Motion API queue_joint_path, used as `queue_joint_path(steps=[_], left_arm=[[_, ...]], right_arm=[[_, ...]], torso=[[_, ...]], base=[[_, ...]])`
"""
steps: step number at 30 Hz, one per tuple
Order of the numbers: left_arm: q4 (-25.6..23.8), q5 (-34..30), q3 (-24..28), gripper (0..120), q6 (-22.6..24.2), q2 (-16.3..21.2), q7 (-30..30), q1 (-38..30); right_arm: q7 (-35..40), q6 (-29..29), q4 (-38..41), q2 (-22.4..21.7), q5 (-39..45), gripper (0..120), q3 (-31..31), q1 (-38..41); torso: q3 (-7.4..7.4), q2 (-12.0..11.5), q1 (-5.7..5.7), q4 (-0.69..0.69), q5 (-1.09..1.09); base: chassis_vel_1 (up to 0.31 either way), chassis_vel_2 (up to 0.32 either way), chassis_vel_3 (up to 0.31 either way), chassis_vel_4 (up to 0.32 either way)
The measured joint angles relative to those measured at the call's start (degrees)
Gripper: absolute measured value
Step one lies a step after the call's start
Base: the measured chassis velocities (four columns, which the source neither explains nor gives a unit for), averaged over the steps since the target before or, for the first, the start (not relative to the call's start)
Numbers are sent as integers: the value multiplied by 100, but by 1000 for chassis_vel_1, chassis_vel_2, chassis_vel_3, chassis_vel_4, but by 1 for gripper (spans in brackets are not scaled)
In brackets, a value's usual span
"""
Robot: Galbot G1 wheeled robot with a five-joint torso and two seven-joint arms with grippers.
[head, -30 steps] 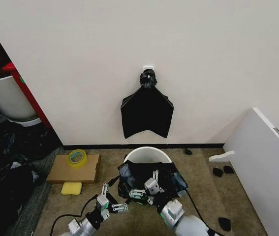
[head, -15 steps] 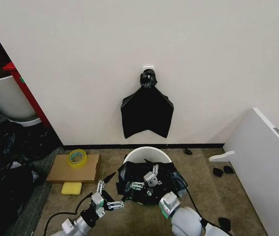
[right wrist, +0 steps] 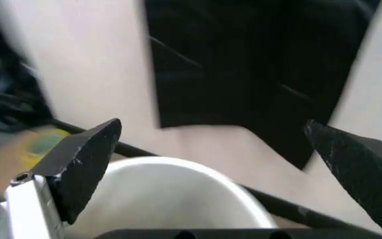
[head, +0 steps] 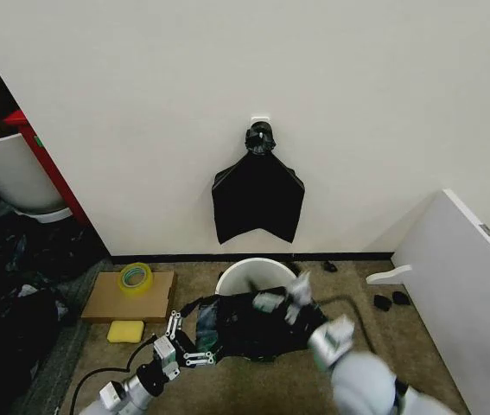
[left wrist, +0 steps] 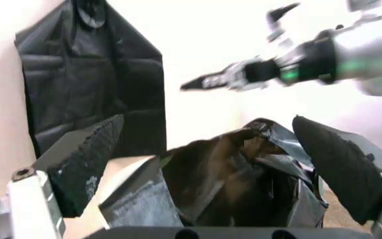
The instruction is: Place the garbage bag over the trash bin.
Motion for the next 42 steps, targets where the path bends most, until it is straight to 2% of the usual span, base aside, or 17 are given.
queue_joint_path(steps=[3,6,7,9,11,13,15,16,17,24,25,32,36,37,40,41,42], left_arm=[[-71,38,-141,100,-35,-123,53,36],[-340,51,-370,100,-56,-421,56,166],[-340,51,-370,100,-56,-421,56,166],[-454,39,-463,100,-97,-548,44,234],[-488,25,-494,100,-120,-597,41,261],[-547,-40,-592,100,-189,-767,16,296],[-554,-45,-613,100,-192,-808,-8,294],[-585,-48,-687,100,-185,-978,-120,259],[-634,-49,-728,100,-154,-1102,-211,237],[-782,-112,-743,100,-88,-1347,-370,231],[-864,-163,-755,100,-85,-1422,-385,232],[-817,-307,-853,100,-85,-1401,-430,122],[-742,-237,-808,100,15,-1431,-622,8],[-742,-237,-808,100,15,-1431,-622,8],[-668,-181,-787,100,16,-1469,-677,-2],[-668,-181,-787,100,16,-1469,-677,-2],[-647,-174,-790,100,16,-1474,-703,-10]], right_arm=[[-239,-277,-293,-52,302,100,2,386],[-1231,-770,-929,-85,458,100,-76,1173],[-1231,-770,-929,-85,458,100,-76,1173],[-1837,-923,-1261,-74,357,100,-138,1569],[-2072,-927,-1396,-62,269,100,-170,1707],[-3145,-656,-2043,22,-101,100,-261,2173],[-3396,-609,-2154,40,-167,100,-248,2228],[-4108,-465,-2435,102,-439,100,-159,2322],[-4412,-365,-2588,137,-613,100,-109,2352],[-4669,-245,-2891,199,-847,100,-103,2409],[-4842,-147,-3164,281,-1089,100,-104,2455],[-4946,-77,-3363,337,-1242,97,-80,2380],[-4933,3,-3440,389,-1420,80,32,2168],[-4933,3,-3440,389,-1420,80,32,2168],[-4850,-21,-3402,396,-1476,67,40,2087],[-4850,-21,-3402,396,-1476,67,40,2087],[-4794,-56,-3353,390,-1500,60,7,2051]], torso=[[0,0,0,-1,-1],[1,0,0,-2,0],[1,0,0,-2,0],[0,0,0,-2,-1],[1,0,0,-1,-3],[1,-1,0,0,0],[1,-1,0,0,0],[1,-1,0,-2,-2],[0,0,0,-3,-1],[0,-1,0,-3,-1],[0,-1,-1,-2,-1],[0,-1,-1,-1,-2],[0,-1,-1,-3,-1],[0,-1,-1,-3,-1],[0,-2,-1,-2,-3],[0,-2,-1,-2,-3],[0,-2,-1,-2,-2]], base=[[0,0,0,0],[0,0,0,0],[0,0,0,0],[0,0,0,0],[0,0,0,0],[0,0,0,0],[0,0,0,0],[0,0,0,0],[0,0,0,0],[0,0,0,0],[0,0,0,0],[0,0,0,0],[0,0,0,0],[0,0,0,0],[0,0,0,0],[0,0,0,0],[0,0,0,0]])
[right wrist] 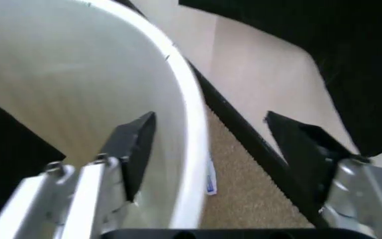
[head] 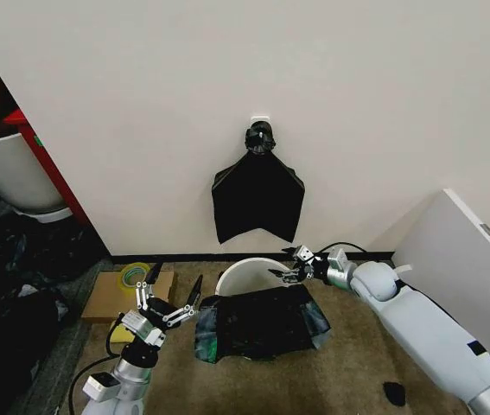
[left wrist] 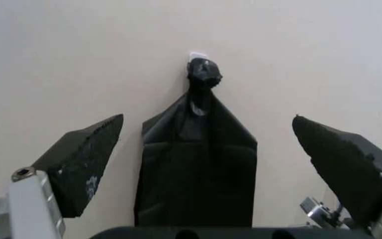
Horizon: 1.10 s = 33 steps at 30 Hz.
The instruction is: Place the garbage bag over the trash bin.
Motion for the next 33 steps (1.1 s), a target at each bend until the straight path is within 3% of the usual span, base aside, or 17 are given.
queue_joint_path(steps=[8,11,15,21,23,24,25,28,29,31,32,33], left_arm=[[78,4,-64,100,1,16,-132,-84],[112,15,-36,100,1,12,-218,-107],[131,36,-6,100,1,9,-289,-140],[166,61,25,100,8,25,-424,-197],[184,62,33,100,13,46,-482,-217],[205,62,36,100,16,67,-541,-242],[205,62,36,100,16,67,-541,-242],[219,45,31,100,17,128,-615,-266],[219,45,31,100,17,128,-615,-266],[243,43,39,100,13,160,-627,-282],[243,43,39,100,13,160,-627,-282],[266,44,76,100,6,173,-630,-282]], right_arm=[[503,-286,134,27,-60,33,-176,-71],[951,-654,320,17,54,17,-270,-123],[1304,-980,493,11,159,9,-304,-191],[1851,-1304,729,-43,433,7,-337,-363],[2468,-1423,921,-94,789,7,-405,-493],[3672,-1529,1286,-150,1571,5,-546,-694],[3672,-1529,1286,-150,1571,5,-546,-694],[5914,-1185,2157,-218,3079,2,-529,-1362],[5914,-1185,2157,-218,3079,2,-529,-1362],[6993,-838,2824,-203,3709,2,-208,-1954],[6993,-838,2824,-203,3709,2,-208,-1954],[7639,-532,3295,-142,3976,2,82,-2490]], torso=[[0,0,0,0,0],[0,0,0,0,0],[-1,1,0,0,-1],[-1,0,0,2,1],[-1,1,0,1,0],[-1,1,0,0,1],[-1,1,0,0,1],[0,0,0,1,2],[0,0,0,1,2],[0,0,0,-3,-2],[0,0,0,-3,-2],[0,0,0,-2,-2]], base=[[0,0,0,0],[0,0,0,0],[0,0,0,0],[0,0,0,0],[0,0,0,0],[0,0,0,0],[0,0,0,0],[0,0,0,0],[0,0,0,0],[0,0,0,0],[0,0,0,0],[0,0,0,0]])
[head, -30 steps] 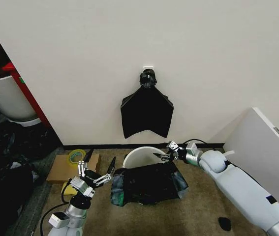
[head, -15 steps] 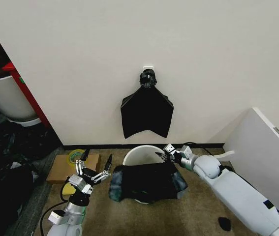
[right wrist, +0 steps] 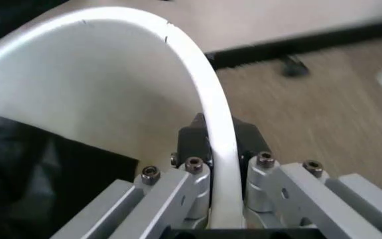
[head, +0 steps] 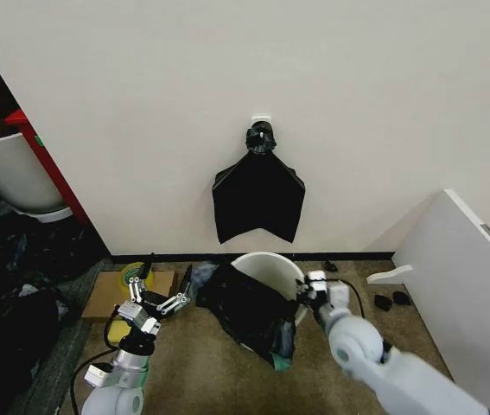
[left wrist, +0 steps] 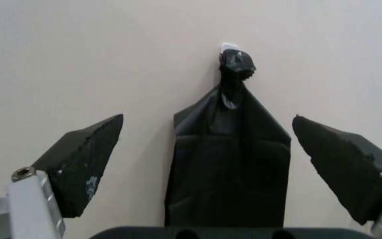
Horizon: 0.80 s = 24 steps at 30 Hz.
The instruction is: Place the garbage bag over the trash bin.
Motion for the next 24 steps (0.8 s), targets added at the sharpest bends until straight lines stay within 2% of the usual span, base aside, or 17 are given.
queue_joint_path(steps=[2,4,7,8,11,15,21,23,24], left_arm=[[3,23,72,100,-2,-4,-1,-13],[-11,30,93,100,-1,-7,-5,-13],[-117,40,122,100,5,-3,-17,20],[-117,40,122,100,5,-3,-17,20],[-172,28,82,100,4,22,-22,87],[-196,6,45,100,3,40,-28,118],[-203,-42,-17,100,2,69,-48,111],[-174,-72,-48,100,-3,105,-50,109],[-174,-72,-48,100,-3,105,-50,109]], right_arm=[[508,485,262,153,133,2,191,-444],[608,635,261,229,152,2,236,-502],[822,1101,139,607,323,2,417,-572],[822,1101,139,607,323,2,417,-572],[829,1350,32,1004,376,2,490,-626],[788,1376,-14,1256,326,2,451,-686],[610,1483,-165,1362,-45,3,295,-769],[636,1454,-66,1357,-110,14,270,-879],[636,1454,-66,1357,-110,14,270,-879]], torso=[[0,0,0,-1,2],[0,0,0,1,2],[0,0,0,2,2],[0,0,0,2,2],[0,0,0,2,3],[0,0,0,3,1],[0,1,0,2,0],[0,1,0,2,2],[0,1,0,2,2]], base=[[0,0,0,0],[0,0,0,0],[0,0,0,0],[0,0,0,0],[0,0,0,0],[0,0,0,0],[0,0,0,0],[0,0,0,0],[0,0,0,0]])
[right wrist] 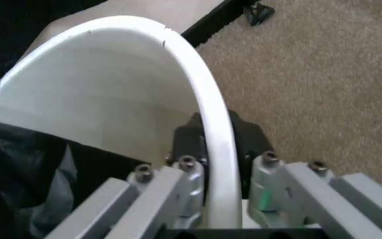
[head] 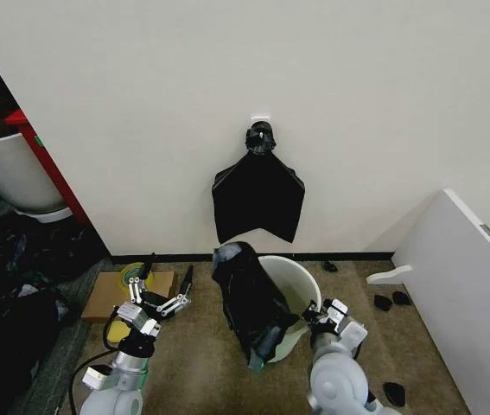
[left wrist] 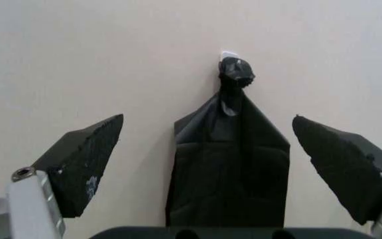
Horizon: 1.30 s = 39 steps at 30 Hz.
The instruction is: Place the garbage bag over the trash bin.
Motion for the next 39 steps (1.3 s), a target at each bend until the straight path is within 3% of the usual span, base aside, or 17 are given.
queue_joint_path(steps=[9,13,17,19,23,28,31,39], left_arm=[[114,-32,35,100,-1,30,-2,-91],[202,42,145,100,16,-5,-82,-158],[117,211,255,100,175,-36,-504,-142],[39,322,299,100,355,-35,-1014,-116],[-25,419,297,100,594,-18,-1636,-98],[-34,567,259,100,664,-28,-1873,-88],[-34,631,318,100,672,-100,-1932,-111],[-48,735,526,100,723,-134,-1966,-141]], right_arm=[[-136,209,647,-198,-1092,45,-3,-501],[-1631,479,829,-609,-2354,65,-325,-553],[-2424,388,709,-924,-2858,79,-598,-246],[-3106,378,649,-1133,-2796,87,-674,-30],[-3667,200,630,-1390,-2621,97,-818,286],[-3391,-695,558,-1543,-2779,100,-959,592],[-2756,-1488,612,-1334,-2457,100,-999,628],[-2564,-1651,535,-1226,-2460,75,-1010,617]], torso=[[0,0,0,-1,-1],[0,0,0,-1,-2],[0,0,0,0,0],[1,0,0,0,2],[1,0,0,0,0],[1,0,0,0,-1],[1,0,0,-1,0],[1,0,0,0,0]], base=[[0,0,0,0],[0,0,0,0],[0,0,0,0],[0,0,0,0],[0,0,0,0],[0,0,0,0],[0,0,0,0],[0,0,0,0]])
